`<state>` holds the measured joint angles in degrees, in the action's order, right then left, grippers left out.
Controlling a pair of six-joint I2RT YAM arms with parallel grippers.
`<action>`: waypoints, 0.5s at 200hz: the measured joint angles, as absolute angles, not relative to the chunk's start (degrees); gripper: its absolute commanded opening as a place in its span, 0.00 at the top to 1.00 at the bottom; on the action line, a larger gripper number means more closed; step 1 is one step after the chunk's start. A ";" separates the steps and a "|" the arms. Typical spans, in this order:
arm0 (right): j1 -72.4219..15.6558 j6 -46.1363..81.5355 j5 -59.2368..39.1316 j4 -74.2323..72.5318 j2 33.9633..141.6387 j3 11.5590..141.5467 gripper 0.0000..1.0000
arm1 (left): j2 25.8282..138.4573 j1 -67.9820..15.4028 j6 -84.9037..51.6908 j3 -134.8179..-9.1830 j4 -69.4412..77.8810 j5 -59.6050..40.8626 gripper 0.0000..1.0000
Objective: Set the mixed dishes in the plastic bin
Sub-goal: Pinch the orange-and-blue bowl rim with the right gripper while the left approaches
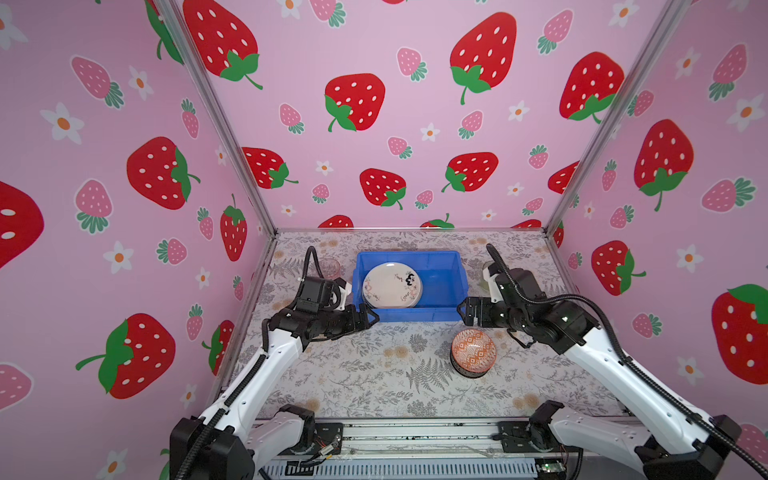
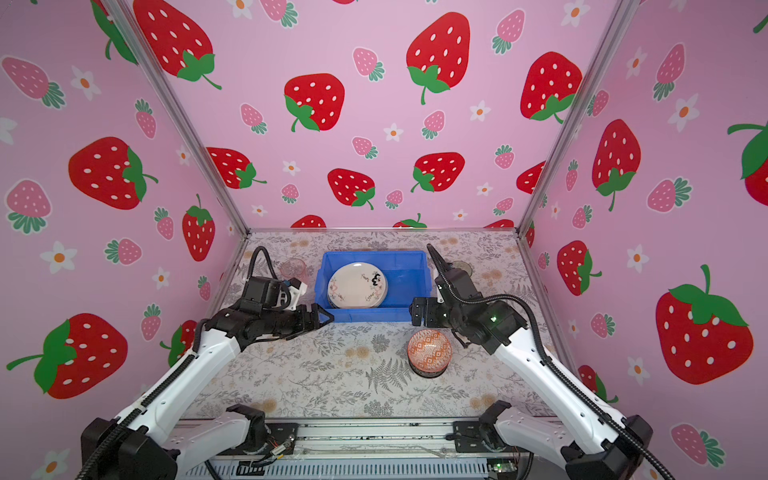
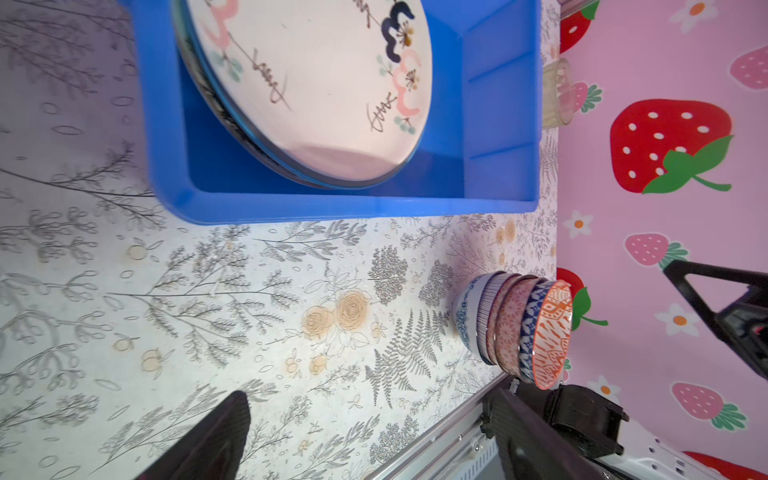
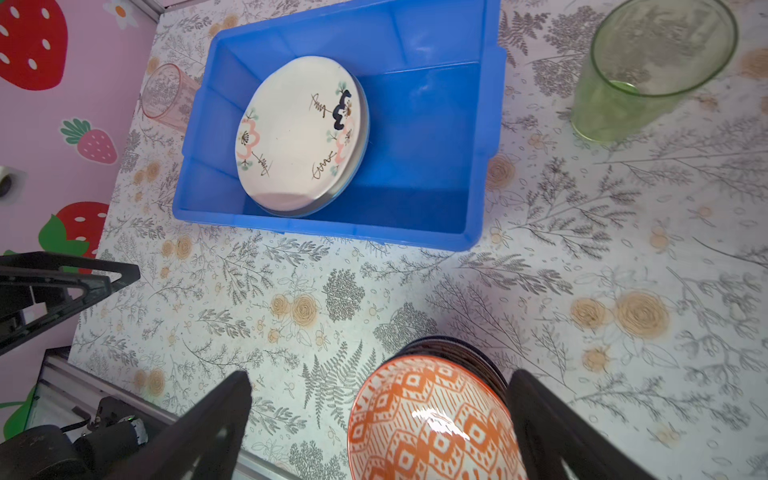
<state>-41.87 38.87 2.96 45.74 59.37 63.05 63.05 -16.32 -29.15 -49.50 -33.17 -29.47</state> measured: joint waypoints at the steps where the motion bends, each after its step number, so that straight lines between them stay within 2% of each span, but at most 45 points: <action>1: -41.87 38.94 3.01 45.89 59.22 62.96 0.01 | 63.07 -16.49 -29.28 -49.56 -33.08 -29.45 0.06; 31: -41.87 41.41 4.54 51.66 56.12 59.81 0.00 | 64.82 -21.67 -31.40 -52.58 -31.11 -28.40 0.06; 100: -41.89 45.80 5.56 56.42 48.77 53.39 0.17 | 71.11 -28.36 -31.55 -56.95 -29.78 -25.89 0.06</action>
<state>-41.89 45.80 5.56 56.42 48.77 53.39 71.11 -28.36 -31.55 -56.95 -29.78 -25.89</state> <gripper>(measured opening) 0.859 0.937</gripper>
